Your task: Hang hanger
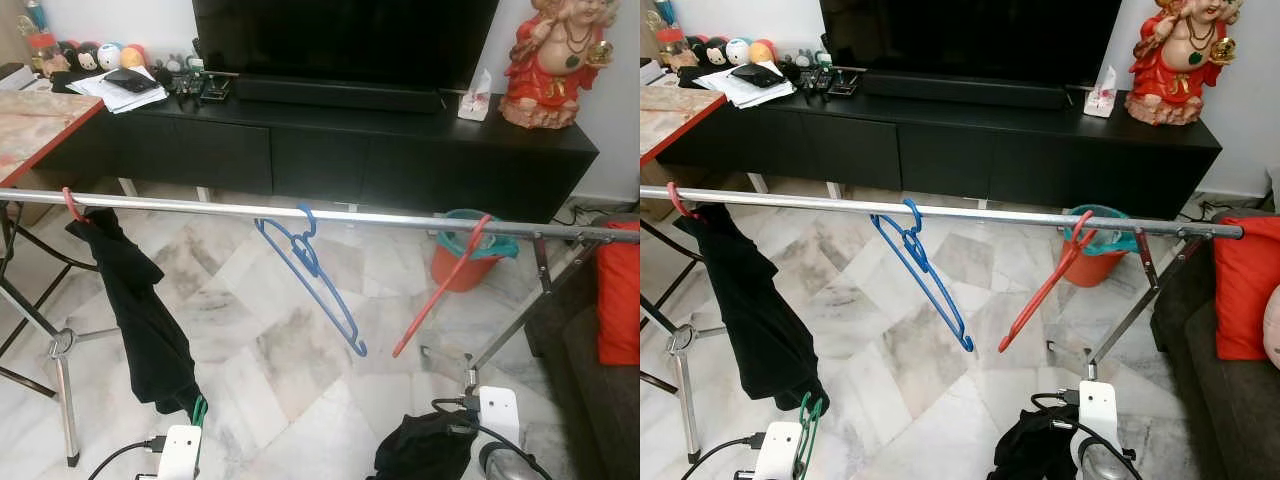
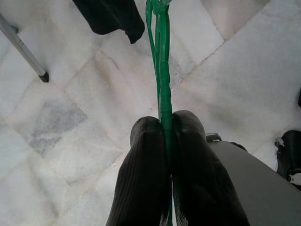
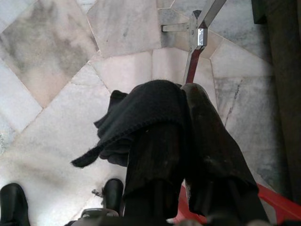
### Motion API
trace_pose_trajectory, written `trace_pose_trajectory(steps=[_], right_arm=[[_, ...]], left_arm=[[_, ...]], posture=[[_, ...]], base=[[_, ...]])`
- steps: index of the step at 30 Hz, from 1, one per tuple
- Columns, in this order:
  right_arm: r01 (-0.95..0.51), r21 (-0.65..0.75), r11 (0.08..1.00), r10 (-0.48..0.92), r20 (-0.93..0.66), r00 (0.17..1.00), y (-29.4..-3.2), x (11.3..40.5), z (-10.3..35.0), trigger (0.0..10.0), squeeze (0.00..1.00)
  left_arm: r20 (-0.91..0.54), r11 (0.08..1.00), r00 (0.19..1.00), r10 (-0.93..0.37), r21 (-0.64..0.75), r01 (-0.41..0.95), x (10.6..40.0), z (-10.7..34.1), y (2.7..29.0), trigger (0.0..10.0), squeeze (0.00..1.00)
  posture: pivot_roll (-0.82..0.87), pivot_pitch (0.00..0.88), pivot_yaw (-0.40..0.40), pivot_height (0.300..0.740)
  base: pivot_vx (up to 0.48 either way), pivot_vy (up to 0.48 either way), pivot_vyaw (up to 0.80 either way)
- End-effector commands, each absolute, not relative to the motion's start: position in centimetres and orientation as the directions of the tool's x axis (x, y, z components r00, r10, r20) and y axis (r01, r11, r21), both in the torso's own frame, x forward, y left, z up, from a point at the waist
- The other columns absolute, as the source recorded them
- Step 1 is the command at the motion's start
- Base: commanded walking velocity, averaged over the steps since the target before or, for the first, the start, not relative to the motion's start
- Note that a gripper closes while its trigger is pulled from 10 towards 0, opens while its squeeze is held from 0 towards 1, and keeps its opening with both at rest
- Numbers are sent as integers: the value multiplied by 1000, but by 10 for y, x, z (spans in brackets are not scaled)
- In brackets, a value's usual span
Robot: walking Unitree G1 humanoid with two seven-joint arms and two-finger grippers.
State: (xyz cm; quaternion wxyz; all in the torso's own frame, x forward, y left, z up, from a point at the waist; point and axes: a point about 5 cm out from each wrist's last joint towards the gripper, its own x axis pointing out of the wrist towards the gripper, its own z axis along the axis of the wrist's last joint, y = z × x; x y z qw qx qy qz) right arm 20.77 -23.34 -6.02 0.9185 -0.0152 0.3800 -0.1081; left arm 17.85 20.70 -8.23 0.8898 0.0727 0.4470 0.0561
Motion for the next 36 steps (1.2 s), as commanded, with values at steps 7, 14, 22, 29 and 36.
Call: trace_pose_trajectory(steps=[7,14,22,29,36], right_arm=[[218,-107,970,-231,-689,687,-239,204,-60,10000,0],[219,-102,971,-226,-694,683,-235,202,-63,10000,0],[222,-101,970,-227,-701,676,-233,199,-65,10000,0],[226,-100,969,-229,-710,666,-234,195,-67,10000,0],[233,-101,967,-234,-712,662,-236,194,-67,10000,0]], left_arm=[[-840,981,513,176,194,-18,153,-93,215,10000,0],[-861,979,474,186,203,-14,136,-97,226,10000,0],[-872,978,451,188,207,-7,123,-100,230,10000,0],[-874,978,448,187,208,-1,121,-100,231,10000,0],[-872,978,454,182,209,10,123,-99,231,10000,0]], posture=[[-116,0,-23,740],[-122,0,-17,740],[-126,0,-14,740],[-125,0,-12,740],[-121,0,-8,740]], base=[[0,0,0],[0,476,0],[0,473,0],[0,438,0],[0,250,0]])
